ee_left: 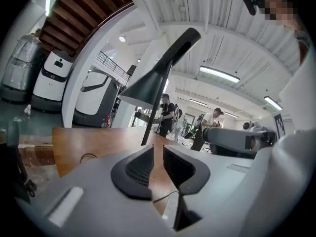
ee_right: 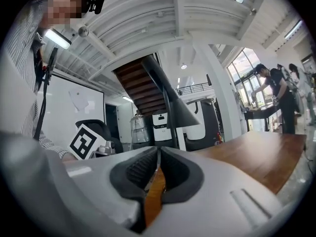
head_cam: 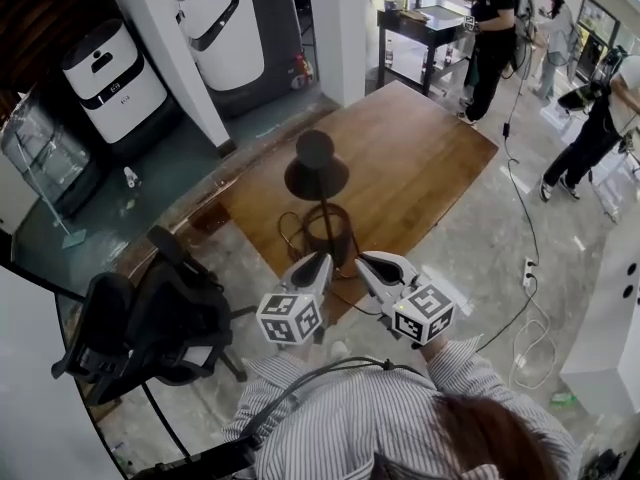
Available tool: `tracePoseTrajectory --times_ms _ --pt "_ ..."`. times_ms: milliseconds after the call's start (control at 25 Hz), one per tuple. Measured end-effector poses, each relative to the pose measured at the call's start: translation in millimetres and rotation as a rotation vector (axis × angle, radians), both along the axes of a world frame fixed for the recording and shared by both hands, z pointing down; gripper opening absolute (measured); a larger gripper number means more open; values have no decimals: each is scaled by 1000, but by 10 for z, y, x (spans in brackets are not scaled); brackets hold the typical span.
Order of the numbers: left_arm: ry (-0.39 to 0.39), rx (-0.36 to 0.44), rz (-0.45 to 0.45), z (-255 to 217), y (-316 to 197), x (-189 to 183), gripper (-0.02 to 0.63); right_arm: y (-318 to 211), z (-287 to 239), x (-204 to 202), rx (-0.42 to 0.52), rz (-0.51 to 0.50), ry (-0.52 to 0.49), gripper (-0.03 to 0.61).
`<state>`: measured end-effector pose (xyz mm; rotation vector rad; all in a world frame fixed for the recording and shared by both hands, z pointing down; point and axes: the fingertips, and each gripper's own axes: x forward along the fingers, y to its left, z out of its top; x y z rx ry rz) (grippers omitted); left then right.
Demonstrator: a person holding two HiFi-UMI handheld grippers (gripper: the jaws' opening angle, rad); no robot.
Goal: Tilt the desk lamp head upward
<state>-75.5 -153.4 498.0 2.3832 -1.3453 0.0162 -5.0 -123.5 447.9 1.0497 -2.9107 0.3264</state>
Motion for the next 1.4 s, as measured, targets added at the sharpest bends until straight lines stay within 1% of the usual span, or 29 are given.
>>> tracePoseTrajectory --times_ms 200,320,360,440,600,760,880,1000,1080,1200,1320,1400 --pt "-13 16 57 -50 -353 -19 72 -370 -141 -50 48 33 -22 15" --pt "-16 10 86 -38 -468 -2 91 -515 -194 -79 62 39 -23 15" --pt "-16 8 95 -35 -493 12 108 -547 -222 -84 69 37 -23 15" --pt "-14 8 108 -33 -541 46 123 -618 -315 -79 103 35 -22 15" --pt "-7 6 113 -13 -646 105 133 -757 -618 -51 240 10 12 26" --pt "-1 -8 94 15 -701 95 133 -788 -1003 -89 411 -59 68 80" --pt "2 -15 87 15 -723 94 133 -772 -1335 -140 466 -113 57 104" --pt "6 -22 85 35 -743 114 132 -704 -1654 -190 578 -183 59 121" --pt "8 -29 88 65 -733 130 132 -634 -1806 -247 671 -225 91 134" --pt "12 -37 93 85 -727 152 132 -580 -1952 -355 796 -281 168 180" --pt "13 -40 92 71 -751 171 132 -583 -2099 -425 874 -331 204 200" --pt "15 -43 88 81 -770 169 130 -578 -2128 -470 909 -369 230 202"
